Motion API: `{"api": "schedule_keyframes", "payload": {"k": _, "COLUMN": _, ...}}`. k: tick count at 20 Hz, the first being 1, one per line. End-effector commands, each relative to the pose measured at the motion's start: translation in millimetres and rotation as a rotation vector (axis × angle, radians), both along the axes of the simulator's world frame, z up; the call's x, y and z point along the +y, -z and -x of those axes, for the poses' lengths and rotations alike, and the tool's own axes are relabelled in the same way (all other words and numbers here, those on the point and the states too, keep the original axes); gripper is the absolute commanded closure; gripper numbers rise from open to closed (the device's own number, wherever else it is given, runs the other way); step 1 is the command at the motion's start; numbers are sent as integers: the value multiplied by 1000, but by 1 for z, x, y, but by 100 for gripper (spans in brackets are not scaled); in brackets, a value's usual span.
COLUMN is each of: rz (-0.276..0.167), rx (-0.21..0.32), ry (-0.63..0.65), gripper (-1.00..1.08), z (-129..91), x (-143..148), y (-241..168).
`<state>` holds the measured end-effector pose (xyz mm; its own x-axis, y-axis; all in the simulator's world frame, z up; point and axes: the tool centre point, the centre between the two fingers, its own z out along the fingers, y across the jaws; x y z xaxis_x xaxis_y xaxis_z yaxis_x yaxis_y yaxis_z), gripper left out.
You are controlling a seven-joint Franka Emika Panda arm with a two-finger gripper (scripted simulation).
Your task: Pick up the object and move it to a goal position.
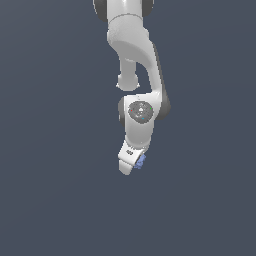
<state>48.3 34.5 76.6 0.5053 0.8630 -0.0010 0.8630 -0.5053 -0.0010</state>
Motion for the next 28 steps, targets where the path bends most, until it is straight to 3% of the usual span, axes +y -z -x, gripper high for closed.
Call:
{"api": "schedule_keyframes", "payload": {"k": 1, "rz": 0, "rx": -1, "ry": 1, "gripper": 108, "z": 8, "x": -9, "y": -11}}
{"api": "schedule_keyframes", "payload": {"k": 28, "rz": -2, "rx": -2, "ry": 0, "gripper": 108, "z": 132, "x": -152, "y": -196}}
